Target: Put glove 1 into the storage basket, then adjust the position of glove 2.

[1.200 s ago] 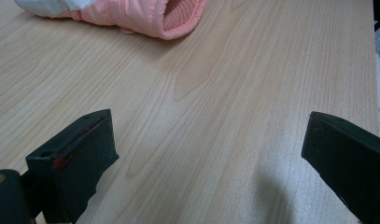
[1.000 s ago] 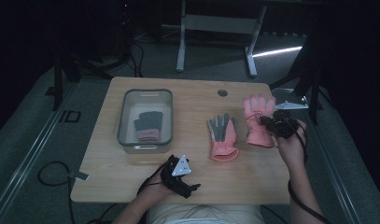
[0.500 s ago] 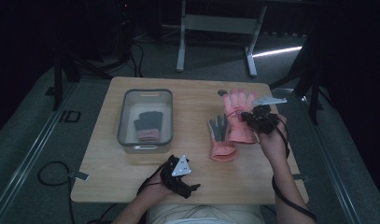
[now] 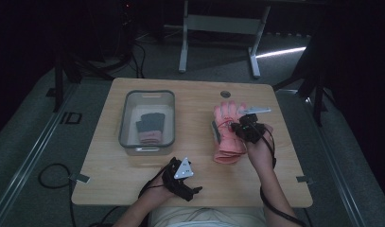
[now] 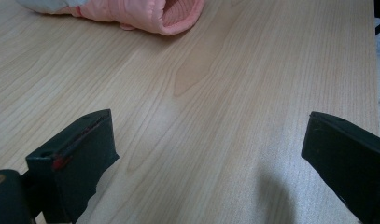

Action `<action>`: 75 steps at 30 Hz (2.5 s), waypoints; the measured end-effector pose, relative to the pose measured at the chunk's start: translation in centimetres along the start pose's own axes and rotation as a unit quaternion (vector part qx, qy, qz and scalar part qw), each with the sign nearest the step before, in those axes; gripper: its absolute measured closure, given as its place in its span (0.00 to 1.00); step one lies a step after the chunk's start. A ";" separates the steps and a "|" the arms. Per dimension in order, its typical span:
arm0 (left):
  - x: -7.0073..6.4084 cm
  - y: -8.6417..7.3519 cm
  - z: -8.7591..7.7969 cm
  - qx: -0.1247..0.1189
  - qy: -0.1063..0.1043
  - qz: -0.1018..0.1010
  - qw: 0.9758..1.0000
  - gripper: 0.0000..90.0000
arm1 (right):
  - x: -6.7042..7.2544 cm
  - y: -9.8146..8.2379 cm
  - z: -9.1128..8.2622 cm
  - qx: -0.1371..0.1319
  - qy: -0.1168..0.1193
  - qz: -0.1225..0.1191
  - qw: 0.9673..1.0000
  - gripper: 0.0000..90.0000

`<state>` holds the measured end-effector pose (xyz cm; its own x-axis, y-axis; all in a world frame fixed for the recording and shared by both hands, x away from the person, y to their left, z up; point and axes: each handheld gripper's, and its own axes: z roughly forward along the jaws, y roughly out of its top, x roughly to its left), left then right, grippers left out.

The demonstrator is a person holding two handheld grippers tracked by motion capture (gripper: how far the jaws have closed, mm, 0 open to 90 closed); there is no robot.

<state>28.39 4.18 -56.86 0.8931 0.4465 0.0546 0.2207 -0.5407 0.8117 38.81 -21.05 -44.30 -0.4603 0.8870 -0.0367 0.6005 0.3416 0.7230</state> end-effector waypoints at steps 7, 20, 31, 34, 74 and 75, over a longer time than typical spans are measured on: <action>0.0 0.0 -0.1 -0.004 -0.001 -0.001 1.000 0.03 | 0.1 -0.6 1.7 0.021 -0.009 0.011 1.000 0.97; -0.1 0.0 -0.1 -0.003 -0.001 -0.001 1.000 0.03 | 0.2 -1.2 3.7 0.043 -0.025 0.020 0.999 0.97; 0.0 0.0 -0.2 -0.014 -0.001 -0.006 1.000 0.02 | 0.0 -2.4 5.8 0.049 -0.021 0.018 0.998 0.96; 0.1 0.1 -0.3 -0.021 0.000 -0.009 1.000 0.02 | -0.1 -2.4 5.7 0.046 -0.016 0.019 0.999 0.94; 9.0 13.3 4.6 0.002 0.060 -0.137 0.989 0.06 | -3.7 -0.4 3.0 -0.001 0.035 -0.005 0.999 0.60; 9.0 13.3 4.6 0.002 0.060 -0.137 0.989 0.06 | -3.7 -0.4 3.0 -0.001 0.035 -0.005 0.999 0.60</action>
<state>41.17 -2.25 -48.25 0.7464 0.6581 -0.0988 0.4501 -0.3899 0.8033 42.23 -23.57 -46.51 -0.5111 0.8595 0.0048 0.5940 0.3491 0.7248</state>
